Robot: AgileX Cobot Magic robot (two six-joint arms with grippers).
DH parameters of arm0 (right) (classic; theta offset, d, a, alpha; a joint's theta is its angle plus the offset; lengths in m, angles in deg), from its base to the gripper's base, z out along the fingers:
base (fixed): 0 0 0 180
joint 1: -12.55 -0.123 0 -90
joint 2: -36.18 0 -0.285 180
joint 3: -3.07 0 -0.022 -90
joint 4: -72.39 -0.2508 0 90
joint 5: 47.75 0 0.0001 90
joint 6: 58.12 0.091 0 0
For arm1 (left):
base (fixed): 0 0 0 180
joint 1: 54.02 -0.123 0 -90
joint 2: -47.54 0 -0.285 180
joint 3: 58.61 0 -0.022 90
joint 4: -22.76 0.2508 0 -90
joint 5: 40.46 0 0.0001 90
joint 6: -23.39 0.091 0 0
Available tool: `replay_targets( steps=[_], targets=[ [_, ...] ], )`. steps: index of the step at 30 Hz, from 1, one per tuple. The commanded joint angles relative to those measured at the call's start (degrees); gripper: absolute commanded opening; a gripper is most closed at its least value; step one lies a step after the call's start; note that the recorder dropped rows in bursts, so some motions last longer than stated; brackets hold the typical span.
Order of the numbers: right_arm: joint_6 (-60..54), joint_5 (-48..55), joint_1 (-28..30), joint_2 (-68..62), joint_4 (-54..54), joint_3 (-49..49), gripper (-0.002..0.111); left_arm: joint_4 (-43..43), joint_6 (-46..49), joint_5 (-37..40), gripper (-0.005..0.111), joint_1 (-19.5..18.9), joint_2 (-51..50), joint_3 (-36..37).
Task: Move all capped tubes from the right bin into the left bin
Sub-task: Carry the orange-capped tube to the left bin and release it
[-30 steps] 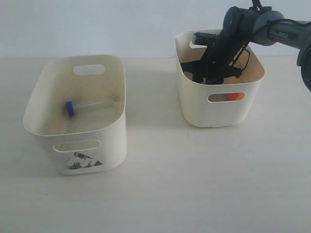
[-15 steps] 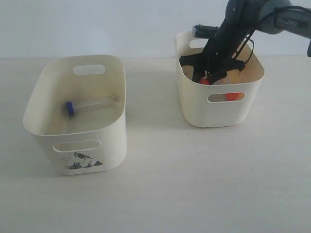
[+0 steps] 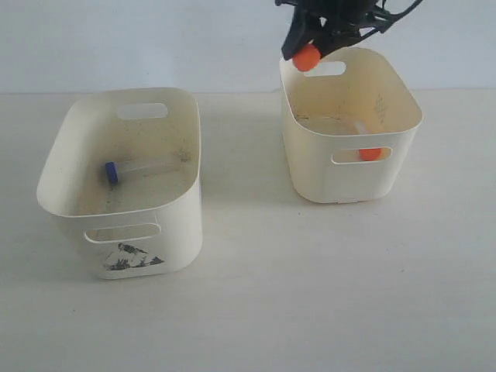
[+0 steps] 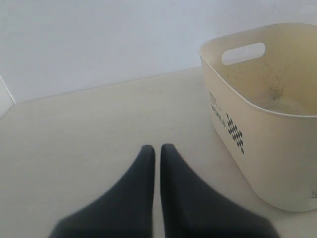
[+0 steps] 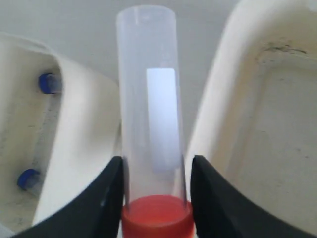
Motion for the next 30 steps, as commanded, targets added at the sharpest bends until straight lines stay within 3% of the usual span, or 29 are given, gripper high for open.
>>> replay_targets(
  steps=[1,6,11,13,17,19,21,24,30],
  targets=[
    [-1.3,0.3,-7.7,1.8,-2.0,0.2,0.0,-0.2,-0.8,-0.4,0.004,0.1,0.0,-0.2],
    [-6.8,0.3,-18.1,1.8,-0.4,0.2,0.0,-0.2,-0.8,-0.4,0.004,0.1,0.0,-0.2],
    [-5.6,0.3,-23.0,0.7,4.3,0.2,0.002,-0.2,-0.8,-0.4,0.004,0.1,0.0,-0.2],
    [-5.7,0.3,-23.7,0.0,4.3,0.2,0.012,-0.2,-0.8,-0.4,0.004,0.1,0.0,-0.2],
    [-4.4,0.3,-24.1,-1.3,4.4,0.2,0.044,-0.2,-0.8,-0.4,0.004,0.1,0.0,-0.2],
    [-0.8,0.3,-24.1,-1.4,5.2,0.2,0.051,-0.2,-0.8,-0.4,0.004,0.1,0.0,-0.2],
    [1.5,0.3,-24.1,-1.4,5.9,0.2,0.038,-0.2,-0.8,-0.4,0.004,0.1,0.0,-0.2],
    [-0.5,0.3,-24.0,-1.4,6.8,-0.5,0.0,-0.2,-0.8,-0.4,0.004,0.1,0.0,-0.2],
    [4.3,0.3,-23.9,-0.3,21.4,-2.1,0.001,-0.2,-0.8,-0.4,0.004,0.1,0.0,-0.2]
  ],
)
